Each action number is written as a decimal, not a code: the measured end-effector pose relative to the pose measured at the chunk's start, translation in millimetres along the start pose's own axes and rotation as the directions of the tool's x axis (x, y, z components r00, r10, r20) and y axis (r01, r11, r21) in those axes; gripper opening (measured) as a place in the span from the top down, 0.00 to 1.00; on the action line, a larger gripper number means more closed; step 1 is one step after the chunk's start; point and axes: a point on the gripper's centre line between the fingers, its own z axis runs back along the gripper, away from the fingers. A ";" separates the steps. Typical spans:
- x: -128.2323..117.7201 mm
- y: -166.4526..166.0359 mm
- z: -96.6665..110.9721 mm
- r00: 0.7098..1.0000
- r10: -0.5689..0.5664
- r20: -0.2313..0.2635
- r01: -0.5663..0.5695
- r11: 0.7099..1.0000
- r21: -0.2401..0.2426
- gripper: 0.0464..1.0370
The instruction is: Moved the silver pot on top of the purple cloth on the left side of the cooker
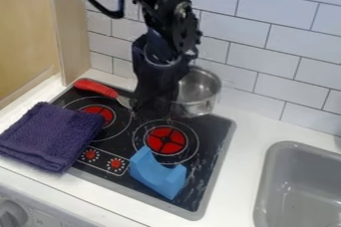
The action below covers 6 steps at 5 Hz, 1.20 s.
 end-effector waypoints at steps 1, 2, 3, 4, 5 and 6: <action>3.3 14.4 18.9 1.000 0.011 0.021 -0.010 0.999 -0.037 0.99; 8.4 37.9 32.0 0.999 0.028 0.043 -0.026 0.999 -0.043 0.99; 21.1 65.6 43.3 0.995 0.072 0.076 -0.068 0.996 -0.059 0.99; 29.0 93.5 38.0 0.988 0.134 0.078 -0.132 0.991 -0.025 0.99; 40.5 113.3 32.5 0.976 0.188 0.109 -0.190 0.982 0.007 0.99; 55.1 126.0 29.0 0.959 0.250 0.136 -0.255 0.967 0.017 0.99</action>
